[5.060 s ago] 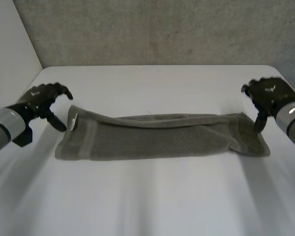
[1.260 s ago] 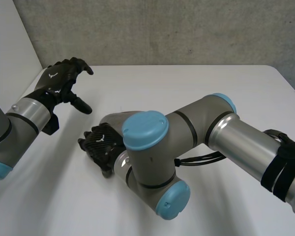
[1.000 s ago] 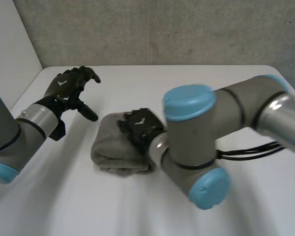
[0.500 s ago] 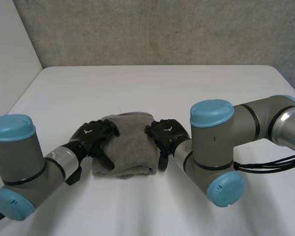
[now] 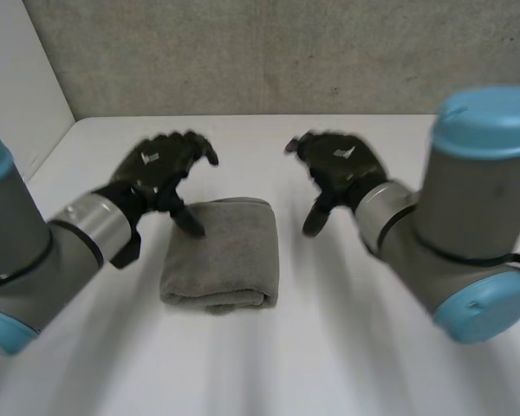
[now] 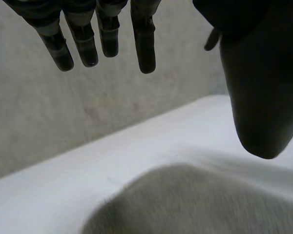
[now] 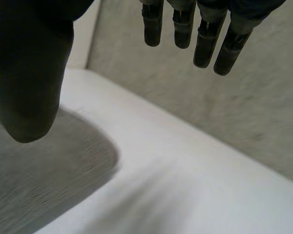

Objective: Fold the towel.

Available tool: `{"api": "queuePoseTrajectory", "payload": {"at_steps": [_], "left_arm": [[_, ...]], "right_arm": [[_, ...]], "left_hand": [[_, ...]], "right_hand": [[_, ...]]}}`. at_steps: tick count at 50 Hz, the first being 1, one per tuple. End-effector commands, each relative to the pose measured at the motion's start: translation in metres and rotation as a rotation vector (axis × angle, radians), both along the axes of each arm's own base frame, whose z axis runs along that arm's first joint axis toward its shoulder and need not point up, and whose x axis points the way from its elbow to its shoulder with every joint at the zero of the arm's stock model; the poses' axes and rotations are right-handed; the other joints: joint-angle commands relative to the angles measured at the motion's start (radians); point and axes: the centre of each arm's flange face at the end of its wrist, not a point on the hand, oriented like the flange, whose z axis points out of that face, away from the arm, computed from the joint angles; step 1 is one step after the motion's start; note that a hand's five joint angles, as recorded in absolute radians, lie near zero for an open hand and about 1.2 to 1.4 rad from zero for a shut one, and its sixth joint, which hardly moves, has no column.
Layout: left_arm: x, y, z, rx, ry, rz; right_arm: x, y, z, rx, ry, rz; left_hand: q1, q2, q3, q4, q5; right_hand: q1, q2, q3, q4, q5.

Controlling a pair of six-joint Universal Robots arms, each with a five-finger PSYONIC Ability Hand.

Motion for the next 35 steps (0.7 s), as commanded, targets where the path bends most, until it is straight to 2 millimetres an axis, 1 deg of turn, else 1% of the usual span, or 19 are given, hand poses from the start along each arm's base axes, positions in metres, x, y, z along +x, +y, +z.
{"api": "queuePoseTrajectory", "payload": {"at_steps": [1,2,3,4,5,6,8,11,17,29,35], "left_arm": [[0.006,0.003,0.057,-0.077,0.055,0.099],[0.009,0.001,0.067,-0.094,0.065,0.139],[0.012,-0.002,0.076,-0.103,0.076,0.185],[0.012,-0.002,0.076,-0.103,0.076,0.185],[0.015,-0.003,0.082,-0.098,0.088,0.224],[0.019,-0.004,0.085,-0.080,0.102,0.260],[0.021,-0.005,0.085,-0.057,0.109,0.280],[0.023,-0.004,0.083,-0.025,0.105,0.288],[0.022,-0.002,0.080,0.004,0.081,0.282],[0.020,-0.004,0.074,0.025,0.073,0.280],[0.020,-0.003,0.075,0.020,0.075,0.278]], "right_arm": [[-0.030,-0.018,0.042,-0.071,-0.099,-0.127],[-0.036,-0.020,0.050,-0.081,-0.123,-0.165],[-0.036,-0.020,0.050,-0.081,-0.123,-0.165],[-0.043,-0.023,0.055,-0.091,-0.136,-0.206],[-0.052,-0.027,0.060,-0.106,-0.143,-0.265],[-0.052,-0.027,0.060,-0.106,-0.143,-0.266],[-0.062,-0.031,0.066,-0.127,-0.145,-0.331],[-0.064,-0.032,0.069,-0.132,-0.146,-0.338],[-0.064,-0.032,0.066,-0.134,-0.130,-0.343],[-0.061,-0.029,0.061,-0.135,-0.092,-0.330],[-0.059,-0.028,0.058,-0.126,-0.093,-0.318]], "left_hand": [[-0.067,-0.063,-0.073,-0.076,-0.053],[-0.067,-0.063,-0.073,-0.076,-0.053],[-0.067,-0.063,-0.073,-0.076,-0.053],[-0.067,-0.063,-0.073,-0.076,-0.053],[-0.067,-0.063,-0.073,-0.076,-0.053],[-0.067,-0.063,-0.073,-0.076,-0.053],[-0.067,-0.063,-0.073,-0.076,-0.053],[-0.067,-0.063,-0.073,-0.076,-0.053],[-0.067,-0.063,-0.073,-0.076,-0.053],[-0.067,-0.063,-0.073,-0.076,-0.053],[-0.067,-0.063,-0.073,-0.076,-0.053]], "right_hand": [[-0.045,-0.073,-0.070,-0.084,-0.060],[-0.045,-0.073,-0.070,-0.084,-0.060],[-0.045,-0.073,-0.070,-0.084,-0.060],[-0.045,-0.073,-0.070,-0.084,-0.060],[-0.045,-0.073,-0.070,-0.084,-0.060],[-0.045,-0.073,-0.070,-0.084,-0.060],[-0.045,-0.073,-0.070,-0.084,-0.060],[-0.045,-0.073,-0.070,-0.084,-0.060],[-0.045,-0.073,-0.070,-0.084,-0.060],[-0.045,-0.073,-0.070,-0.084,-0.060],[-0.045,-0.073,-0.070,-0.084,-0.060]]}}
